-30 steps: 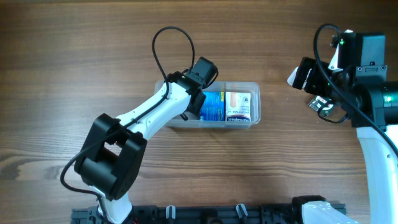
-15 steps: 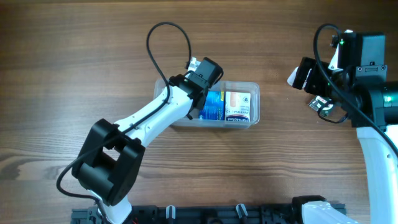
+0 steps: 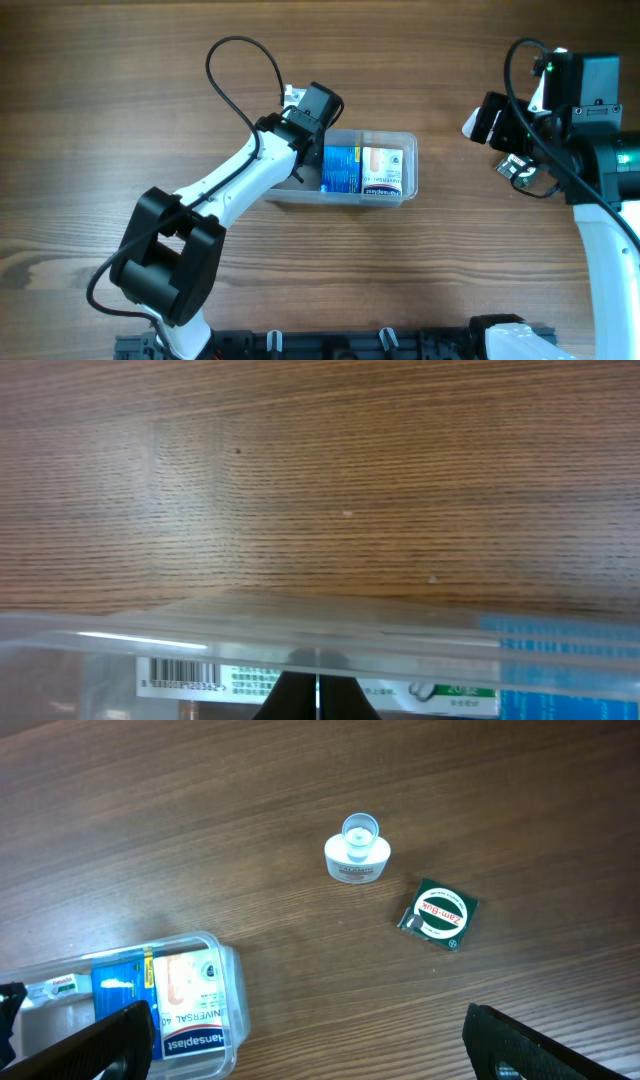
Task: Pack container
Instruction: 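Open the left gripper and swing the left arm out to the left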
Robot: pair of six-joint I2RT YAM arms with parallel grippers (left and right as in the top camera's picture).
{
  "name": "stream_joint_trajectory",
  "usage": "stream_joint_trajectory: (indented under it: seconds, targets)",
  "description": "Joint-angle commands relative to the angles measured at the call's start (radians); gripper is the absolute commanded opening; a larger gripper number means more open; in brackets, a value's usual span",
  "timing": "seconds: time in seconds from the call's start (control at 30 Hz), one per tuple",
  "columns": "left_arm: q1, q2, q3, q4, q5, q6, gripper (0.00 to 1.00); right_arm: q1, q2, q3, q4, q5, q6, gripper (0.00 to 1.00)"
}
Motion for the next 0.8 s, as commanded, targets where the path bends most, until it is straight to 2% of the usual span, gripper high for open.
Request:
stream_joint_trajectory:
  seconds: [0.0,0.27,0.77]
  targets:
    - [0.040,0.026,-0.010,0.005,0.051,-0.016,0.04,-0.002,0.008,0.003,0.003,0.010,-0.011,1.00]
    - [0.080,0.036,-0.010,-0.028,0.138,-0.008,0.04,-0.002,0.008,0.003,0.003,0.010,-0.011,1.00]
    - [0.074,-0.035,-0.010,-0.250,0.233,-0.009,0.04,-0.002,0.008,0.003,0.003,0.010,-0.011,1.00]
